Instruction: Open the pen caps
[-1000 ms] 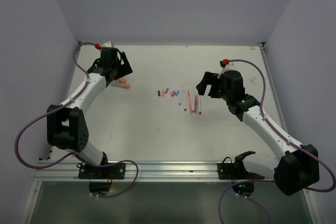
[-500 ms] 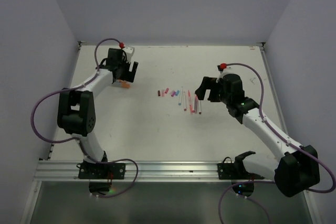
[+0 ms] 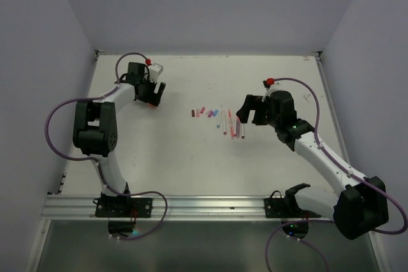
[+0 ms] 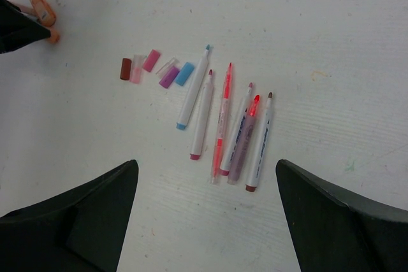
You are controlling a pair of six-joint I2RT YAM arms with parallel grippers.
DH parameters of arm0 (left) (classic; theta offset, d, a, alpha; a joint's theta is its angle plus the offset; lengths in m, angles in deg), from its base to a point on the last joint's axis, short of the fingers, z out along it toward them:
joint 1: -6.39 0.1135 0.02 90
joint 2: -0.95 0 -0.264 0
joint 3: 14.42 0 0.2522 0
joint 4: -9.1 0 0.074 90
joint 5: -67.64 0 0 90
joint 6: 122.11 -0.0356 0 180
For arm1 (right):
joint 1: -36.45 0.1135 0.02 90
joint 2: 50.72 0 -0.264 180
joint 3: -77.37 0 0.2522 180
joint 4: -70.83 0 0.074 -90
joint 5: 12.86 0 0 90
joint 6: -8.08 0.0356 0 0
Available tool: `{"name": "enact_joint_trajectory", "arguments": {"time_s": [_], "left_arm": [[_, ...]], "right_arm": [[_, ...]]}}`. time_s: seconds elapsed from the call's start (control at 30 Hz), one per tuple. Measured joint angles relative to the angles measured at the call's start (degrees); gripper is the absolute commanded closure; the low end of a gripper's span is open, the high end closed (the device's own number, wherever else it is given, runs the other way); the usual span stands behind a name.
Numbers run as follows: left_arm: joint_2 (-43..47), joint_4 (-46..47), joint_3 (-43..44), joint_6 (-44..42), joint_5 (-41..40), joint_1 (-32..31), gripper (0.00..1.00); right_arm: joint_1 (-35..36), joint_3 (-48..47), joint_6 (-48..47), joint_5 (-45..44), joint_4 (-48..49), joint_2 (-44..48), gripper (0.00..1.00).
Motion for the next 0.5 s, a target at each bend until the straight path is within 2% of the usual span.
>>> {"name": "enact_joint_trajectory", "arguments": {"time_s": [0.5], "left_arm": [[-1.33,0.35,-1.55,0.20,1.22,1.18,0.12]], "right_arm": [[0.00,0.74,-0.02,0.46,0.02,1.22,0.07]]}}
